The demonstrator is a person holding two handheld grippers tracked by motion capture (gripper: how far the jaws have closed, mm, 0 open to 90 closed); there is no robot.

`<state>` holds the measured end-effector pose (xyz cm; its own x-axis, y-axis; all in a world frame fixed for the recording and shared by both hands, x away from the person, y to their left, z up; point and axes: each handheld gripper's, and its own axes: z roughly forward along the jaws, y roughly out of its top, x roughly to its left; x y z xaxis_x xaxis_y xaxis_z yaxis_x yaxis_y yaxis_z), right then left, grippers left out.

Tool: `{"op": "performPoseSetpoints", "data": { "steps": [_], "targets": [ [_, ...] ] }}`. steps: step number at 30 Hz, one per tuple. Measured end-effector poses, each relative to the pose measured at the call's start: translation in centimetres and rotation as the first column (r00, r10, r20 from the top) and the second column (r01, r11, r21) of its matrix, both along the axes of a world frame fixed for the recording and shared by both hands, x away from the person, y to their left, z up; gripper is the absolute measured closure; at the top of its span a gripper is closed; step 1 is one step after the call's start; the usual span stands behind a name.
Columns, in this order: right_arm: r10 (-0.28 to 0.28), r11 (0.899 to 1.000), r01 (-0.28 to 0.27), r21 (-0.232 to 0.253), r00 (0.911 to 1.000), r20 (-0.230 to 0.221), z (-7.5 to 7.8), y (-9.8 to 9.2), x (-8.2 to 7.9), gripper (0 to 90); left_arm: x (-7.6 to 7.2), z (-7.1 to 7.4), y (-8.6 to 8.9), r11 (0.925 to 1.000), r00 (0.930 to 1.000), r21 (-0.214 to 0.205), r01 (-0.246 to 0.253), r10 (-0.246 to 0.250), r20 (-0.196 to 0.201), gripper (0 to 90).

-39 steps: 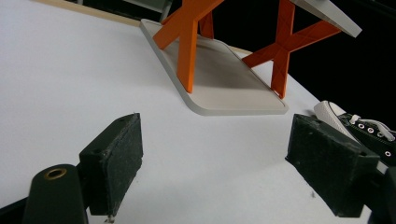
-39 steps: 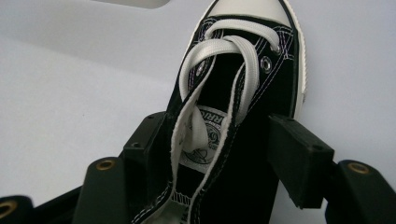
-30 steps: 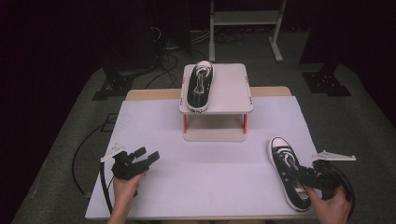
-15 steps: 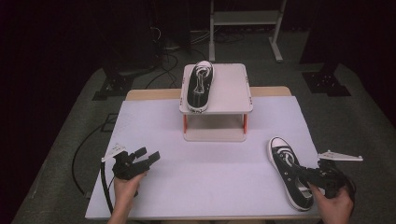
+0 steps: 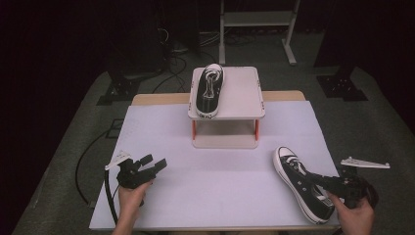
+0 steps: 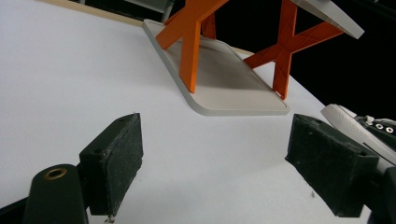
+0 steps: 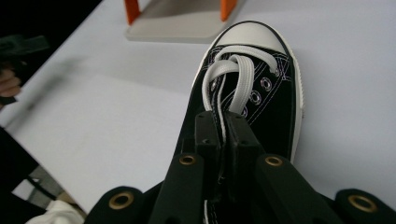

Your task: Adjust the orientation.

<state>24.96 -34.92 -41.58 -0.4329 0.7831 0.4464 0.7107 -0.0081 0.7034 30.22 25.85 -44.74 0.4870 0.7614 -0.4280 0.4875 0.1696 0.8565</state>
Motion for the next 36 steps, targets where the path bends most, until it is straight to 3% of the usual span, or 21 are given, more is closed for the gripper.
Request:
{"op": "performPoseSetpoints", "data": {
  "steps": [8, 9, 20, 28, 31, 36],
  "targets": [
    [0.096, 0.995, -0.098, 0.035, 0.9945, 0.04, 2.6, 1.4, -0.8, 84.6, 0.0, 0.0, 0.0, 1.0, 1.0, -0.001, 0.0, 0.0, 0.0, 17.8],
    [0.12, 0.991, -0.123, 0.053, 0.9911, 0.057, 3.4, 1.8, -1.0, 84.7, 0.0, 0.0, 0.0, 1.0, 1.0, 0.001, 0.0, 0.0, 0.002, 17.8],
    [0.206, 0.975, -0.214, 0.062, 0.9708, 0.124, 7.8, 3.7, -1.7, 84.7, -0.1, 0.1, 0.2, 1.0, 1.0, -0.001, -0.003, 0.003, 0.008, 17.8],
    [0.243, 0.963, -0.258, 0.074, 0.956, 0.164, 11.4, 4.8, -0.5, 84.7, -0.1, 0.1, 0.2, 1.0, 1.0, 0.0, -0.001, 0.001, 0.007, 17.8],
    [0.229, 0.968, -0.244, 0.063, 0.9555, 0.186, 13.2, 5.3, 0.6, 84.7, -0.1, 0.1, 0.3, 1.0, 1.0, 0.0, -0.001, 0.001, 0.007, 17.8],
    [0.224, 0.968, -0.24, 0.067, 0.956, 0.189, 14.5, 5.7, 1.9, 84.7, -0.1, 0.0, 0.2, 1.0, 1.0, 0.005, 0.002, -0.002, 0.009, 17.8]
  ]
}}
